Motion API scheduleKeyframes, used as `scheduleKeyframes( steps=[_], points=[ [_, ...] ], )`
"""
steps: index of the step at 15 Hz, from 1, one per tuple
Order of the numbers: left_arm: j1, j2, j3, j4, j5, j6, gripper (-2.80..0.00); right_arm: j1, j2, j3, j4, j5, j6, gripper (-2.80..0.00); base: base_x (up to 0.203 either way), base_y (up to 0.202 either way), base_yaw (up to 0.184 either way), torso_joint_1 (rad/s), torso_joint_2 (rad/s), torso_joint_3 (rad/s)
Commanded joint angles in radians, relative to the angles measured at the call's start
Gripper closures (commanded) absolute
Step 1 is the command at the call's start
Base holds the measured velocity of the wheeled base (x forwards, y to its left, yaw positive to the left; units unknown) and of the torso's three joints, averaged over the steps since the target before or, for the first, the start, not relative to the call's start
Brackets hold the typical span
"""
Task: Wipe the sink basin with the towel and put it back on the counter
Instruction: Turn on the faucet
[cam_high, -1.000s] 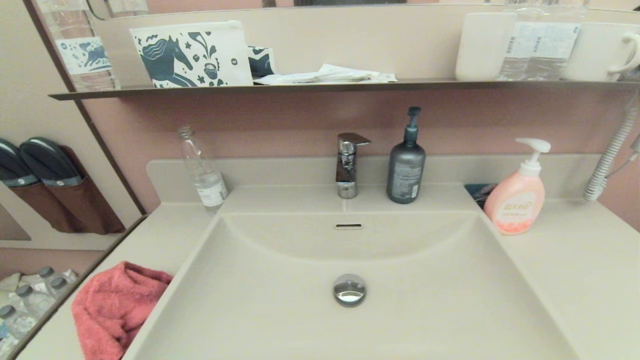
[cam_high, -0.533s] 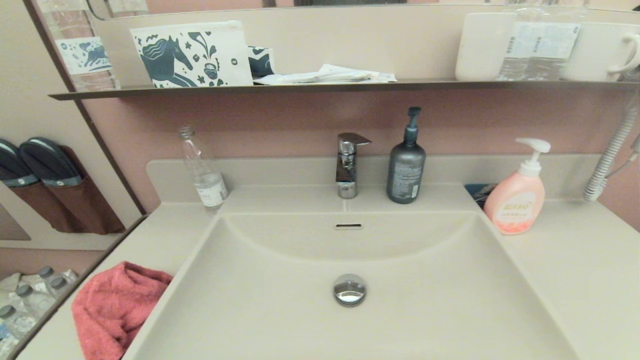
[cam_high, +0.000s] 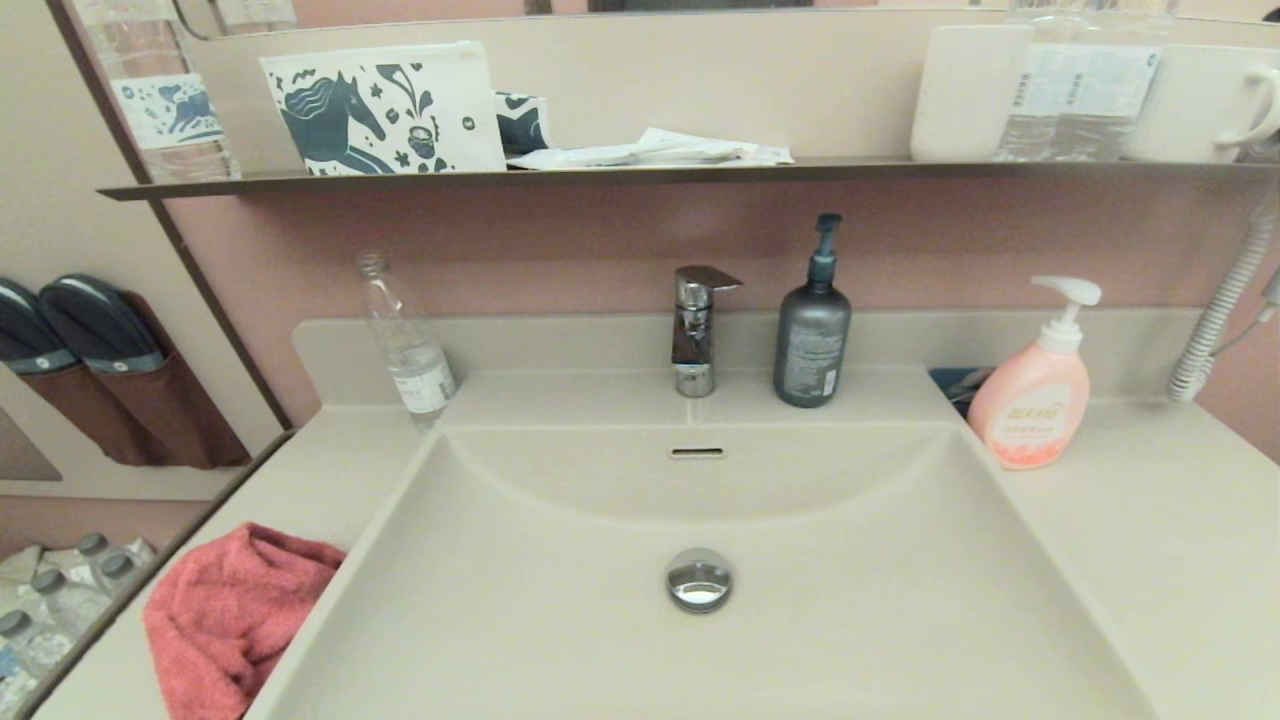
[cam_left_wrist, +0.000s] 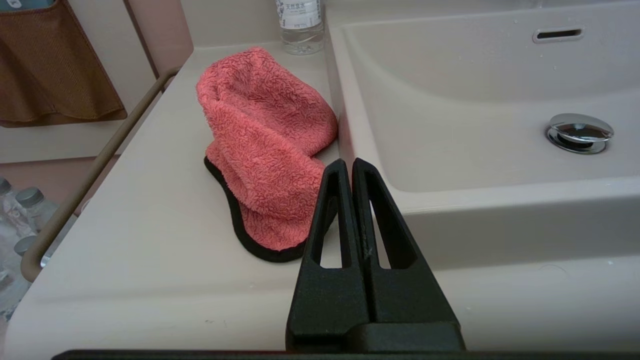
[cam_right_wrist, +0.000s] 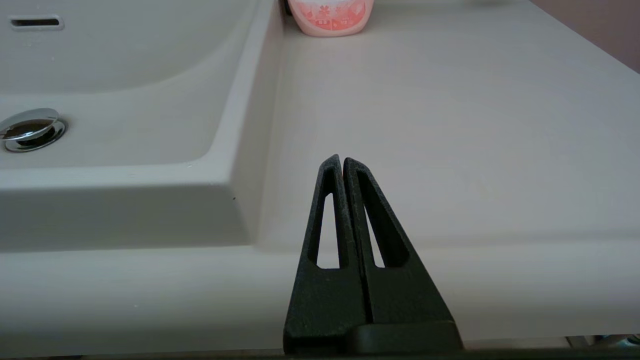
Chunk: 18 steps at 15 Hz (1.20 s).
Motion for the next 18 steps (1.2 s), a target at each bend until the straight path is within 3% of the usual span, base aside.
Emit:
scheduleKeyframes(
  steps=[1, 13, 18],
  points=[
    [0.000, 0.000, 0.000, 0.000, -0.001, 0.001, 0.00, 0.000, 0.000, -0.002, 0.002, -0.001, -0.002, 0.00, 0.000, 0.000, 0.000, 0.000, 0.00, 0.000],
    [0.000, 0.000, 0.000, 0.000, 0.000, 0.001, 0.00, -0.001, 0.044, -0.104, 0.059, 0.005, -0.009, 0.00, 0.000, 0.000, 0.000, 0.000, 0.00, 0.000],
    [0.000, 0.000, 0.000, 0.000, -0.001, 0.001, 0.00, 0.003, 0.239, -0.233, 0.056, 0.026, -0.003, 0.00, 0.000, 0.000, 0.000, 0.000, 0.00, 0.000]
  ],
)
